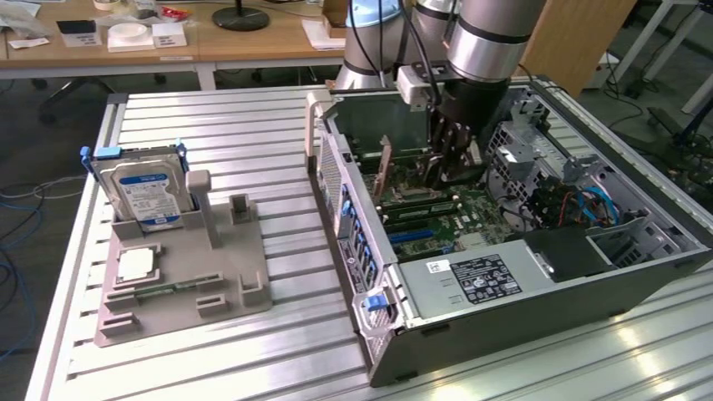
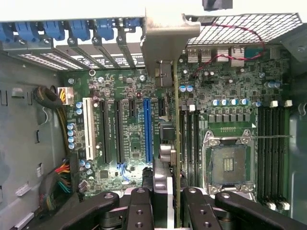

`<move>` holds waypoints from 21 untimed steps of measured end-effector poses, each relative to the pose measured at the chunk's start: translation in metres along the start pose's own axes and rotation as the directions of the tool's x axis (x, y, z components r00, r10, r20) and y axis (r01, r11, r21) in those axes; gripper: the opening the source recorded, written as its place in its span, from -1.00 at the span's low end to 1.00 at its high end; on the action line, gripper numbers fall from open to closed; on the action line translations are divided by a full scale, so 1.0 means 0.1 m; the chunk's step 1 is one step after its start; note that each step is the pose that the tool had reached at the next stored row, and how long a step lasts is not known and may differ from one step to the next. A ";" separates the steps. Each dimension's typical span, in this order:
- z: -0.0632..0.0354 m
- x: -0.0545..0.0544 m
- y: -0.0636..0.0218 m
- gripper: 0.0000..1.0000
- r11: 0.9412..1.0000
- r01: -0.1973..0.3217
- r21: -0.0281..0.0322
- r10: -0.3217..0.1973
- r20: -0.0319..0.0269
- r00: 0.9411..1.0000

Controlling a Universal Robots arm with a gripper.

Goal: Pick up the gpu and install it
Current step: 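Insert the gpu into the slot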

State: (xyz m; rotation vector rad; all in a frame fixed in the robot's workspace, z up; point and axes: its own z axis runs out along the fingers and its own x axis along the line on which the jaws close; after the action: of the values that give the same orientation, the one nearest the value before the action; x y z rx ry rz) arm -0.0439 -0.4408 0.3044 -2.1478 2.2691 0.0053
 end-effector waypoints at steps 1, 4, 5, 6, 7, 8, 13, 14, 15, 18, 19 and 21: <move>0.008 0.01 0.000 -0.44 1.000 0.000 0.000 0.000 0.000 1.000; 0.028 0.05 -0.003 -0.44 1.000 0.000 0.000 0.000 0.000 1.000; 0.033 0.07 -0.004 -0.44 1.000 0.000 0.000 0.000 0.000 1.000; 0.038 0.08 -0.004 -0.44 1.000 0.000 0.000 0.000 0.000 1.000; 0.043 0.09 -0.004 -0.44 1.000 0.000 0.000 0.000 0.000 1.000; 0.050 0.10 -0.003 -0.44 1.000 0.000 0.000 0.000 0.000 1.000; 0.092 0.10 0.038 -0.44 1.000 0.000 0.000 0.000 0.000 1.000; 0.106 0.10 0.038 -0.44 1.000 0.000 0.000 0.000 0.000 1.000; 0.124 0.10 0.039 -0.44 1.000 0.000 0.000 0.000 0.000 1.000; 0.177 0.11 0.040 -0.44 1.000 0.000 0.000 0.000 0.000 1.000; 0.195 0.11 0.041 -0.44 1.000 0.000 0.000 0.000 0.000 1.000; 0.220 0.11 0.046 -0.44 1.000 0.000 0.000 0.000 0.000 1.000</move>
State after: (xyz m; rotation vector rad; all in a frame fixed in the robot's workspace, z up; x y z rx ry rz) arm -0.0489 -0.4508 0.2822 -2.1476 2.2693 0.0054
